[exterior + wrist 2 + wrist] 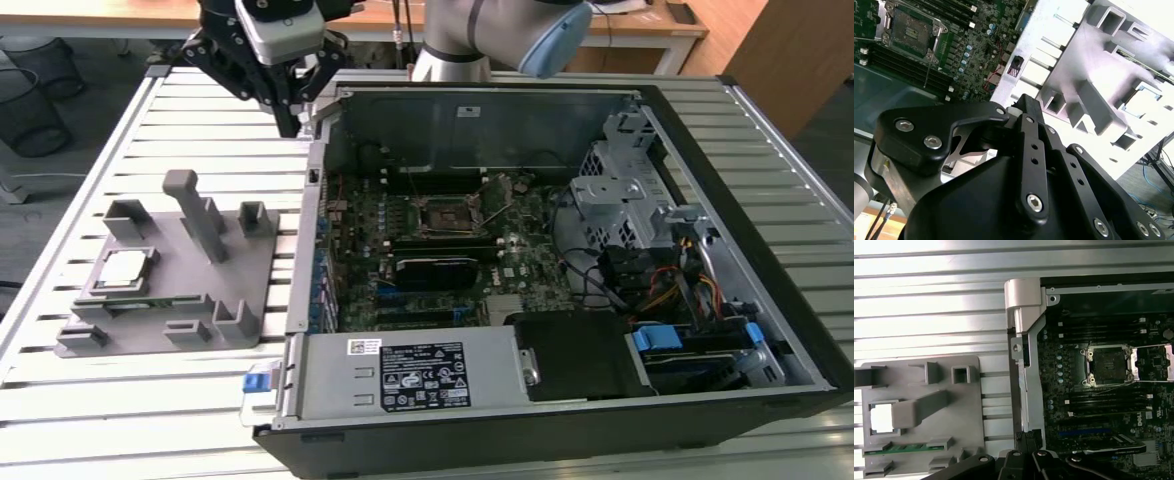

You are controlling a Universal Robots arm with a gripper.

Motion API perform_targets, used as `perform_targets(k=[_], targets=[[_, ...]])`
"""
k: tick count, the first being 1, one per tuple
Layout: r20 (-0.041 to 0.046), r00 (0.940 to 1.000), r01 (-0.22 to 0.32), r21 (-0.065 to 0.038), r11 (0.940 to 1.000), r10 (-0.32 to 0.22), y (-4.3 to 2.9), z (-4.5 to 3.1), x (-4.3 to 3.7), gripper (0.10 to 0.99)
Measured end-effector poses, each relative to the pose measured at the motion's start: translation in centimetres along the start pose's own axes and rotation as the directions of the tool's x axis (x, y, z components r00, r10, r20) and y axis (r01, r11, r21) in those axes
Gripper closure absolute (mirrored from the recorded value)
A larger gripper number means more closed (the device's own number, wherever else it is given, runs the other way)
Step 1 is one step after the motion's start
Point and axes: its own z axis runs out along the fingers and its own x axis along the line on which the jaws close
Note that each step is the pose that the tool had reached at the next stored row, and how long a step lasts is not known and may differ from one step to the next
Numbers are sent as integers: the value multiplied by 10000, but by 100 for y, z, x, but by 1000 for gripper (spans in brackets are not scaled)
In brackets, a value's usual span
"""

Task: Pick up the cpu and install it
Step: 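Reach for the cpu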

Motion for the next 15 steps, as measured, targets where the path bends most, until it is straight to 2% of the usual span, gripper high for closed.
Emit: perform_targets(k=[15], targets=[[-15,10000,-1,3,10000,1,-8,7,103,980]])
